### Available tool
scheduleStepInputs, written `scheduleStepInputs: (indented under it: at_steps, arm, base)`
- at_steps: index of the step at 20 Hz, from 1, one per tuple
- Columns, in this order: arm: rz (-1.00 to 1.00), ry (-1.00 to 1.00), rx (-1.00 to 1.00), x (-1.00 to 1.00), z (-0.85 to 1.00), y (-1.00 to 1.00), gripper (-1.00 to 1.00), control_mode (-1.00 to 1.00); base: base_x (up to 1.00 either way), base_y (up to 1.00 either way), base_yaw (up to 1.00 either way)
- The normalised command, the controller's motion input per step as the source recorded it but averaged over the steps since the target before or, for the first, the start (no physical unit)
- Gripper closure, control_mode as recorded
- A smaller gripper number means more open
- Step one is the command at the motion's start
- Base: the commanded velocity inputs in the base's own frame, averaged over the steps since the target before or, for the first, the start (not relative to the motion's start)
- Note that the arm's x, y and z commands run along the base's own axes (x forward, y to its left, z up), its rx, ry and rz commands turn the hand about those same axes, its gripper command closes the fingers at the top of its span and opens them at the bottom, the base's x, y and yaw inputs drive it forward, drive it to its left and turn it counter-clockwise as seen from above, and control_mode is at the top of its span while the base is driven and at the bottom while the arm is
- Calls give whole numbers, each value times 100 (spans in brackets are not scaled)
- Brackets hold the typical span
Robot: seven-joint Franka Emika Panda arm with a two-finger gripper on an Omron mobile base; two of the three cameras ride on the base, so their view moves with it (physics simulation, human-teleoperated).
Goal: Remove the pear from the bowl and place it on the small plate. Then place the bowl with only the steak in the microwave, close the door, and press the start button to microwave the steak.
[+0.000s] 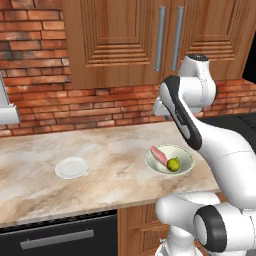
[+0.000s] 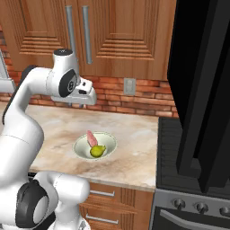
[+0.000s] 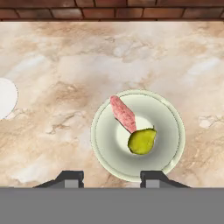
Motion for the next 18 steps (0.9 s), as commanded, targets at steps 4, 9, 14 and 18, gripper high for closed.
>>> scheduleStepInputs:
  at_steps: [4,9,14,18]
  arm:
    - [2,0,0,-27,-28,-18,-100,-100]
    - [1,18,1,-32,-92,-21,-100,-100]
    - [-10,52,-13,-30,-100,0,-100,-100]
    - [-1,18,-1,1,-76,-6,-100,-100]
  base:
    - [0,0,0]
    - [0,0,0]
    - [0,0,0]
    - [0,0,0]
